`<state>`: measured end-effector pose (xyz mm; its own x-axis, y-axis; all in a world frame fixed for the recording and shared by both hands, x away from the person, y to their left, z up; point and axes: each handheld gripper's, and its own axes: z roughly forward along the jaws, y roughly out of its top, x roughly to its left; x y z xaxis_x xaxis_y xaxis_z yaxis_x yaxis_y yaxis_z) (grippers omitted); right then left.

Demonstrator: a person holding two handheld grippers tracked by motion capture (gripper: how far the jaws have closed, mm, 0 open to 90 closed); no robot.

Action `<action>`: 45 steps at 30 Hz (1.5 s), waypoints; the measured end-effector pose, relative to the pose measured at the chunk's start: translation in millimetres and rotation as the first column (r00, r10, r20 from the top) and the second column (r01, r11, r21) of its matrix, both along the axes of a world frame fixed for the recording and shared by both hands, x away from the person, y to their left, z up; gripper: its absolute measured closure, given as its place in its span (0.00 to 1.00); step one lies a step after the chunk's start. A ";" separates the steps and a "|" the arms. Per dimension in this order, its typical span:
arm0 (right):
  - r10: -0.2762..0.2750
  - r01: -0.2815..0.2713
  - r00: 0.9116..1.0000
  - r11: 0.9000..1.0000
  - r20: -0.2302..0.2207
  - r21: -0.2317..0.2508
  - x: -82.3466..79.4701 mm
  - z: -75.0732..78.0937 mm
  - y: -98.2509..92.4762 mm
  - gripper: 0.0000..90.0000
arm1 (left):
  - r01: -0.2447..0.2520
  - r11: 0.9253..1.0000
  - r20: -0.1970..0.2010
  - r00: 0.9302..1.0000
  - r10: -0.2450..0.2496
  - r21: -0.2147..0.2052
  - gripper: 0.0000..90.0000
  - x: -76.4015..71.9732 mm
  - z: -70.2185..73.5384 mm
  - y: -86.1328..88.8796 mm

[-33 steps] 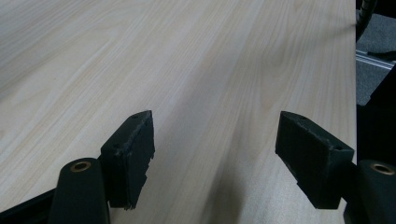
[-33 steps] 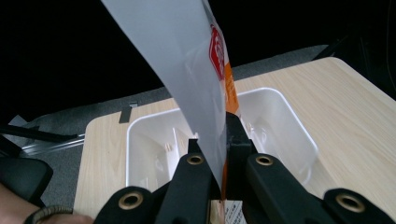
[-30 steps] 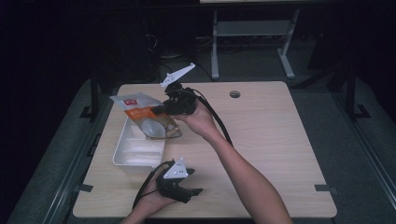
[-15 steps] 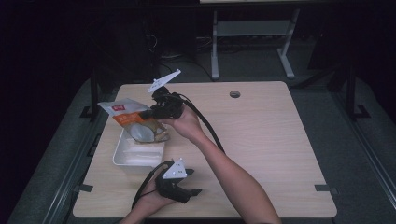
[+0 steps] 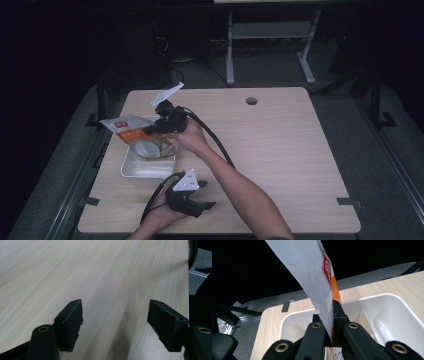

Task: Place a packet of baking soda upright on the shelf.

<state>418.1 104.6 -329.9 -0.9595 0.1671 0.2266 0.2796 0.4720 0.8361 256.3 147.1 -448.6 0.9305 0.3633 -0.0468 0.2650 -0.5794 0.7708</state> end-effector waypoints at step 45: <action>0.044 -0.034 0.999 0.954 0.028 -0.299 -5.8 -72.0 -0.7 0.95 | 0.016 1.000 0.005 1.000 -0.016 0.024 0.31 -1.4 -1.2 -5.6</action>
<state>412.4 103.9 -401.9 -0.9729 0.1846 0.1394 0.2301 0.7114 0.6641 254.9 141.5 -449.8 0.9364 0.3492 -0.0338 0.2517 -0.6017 0.7580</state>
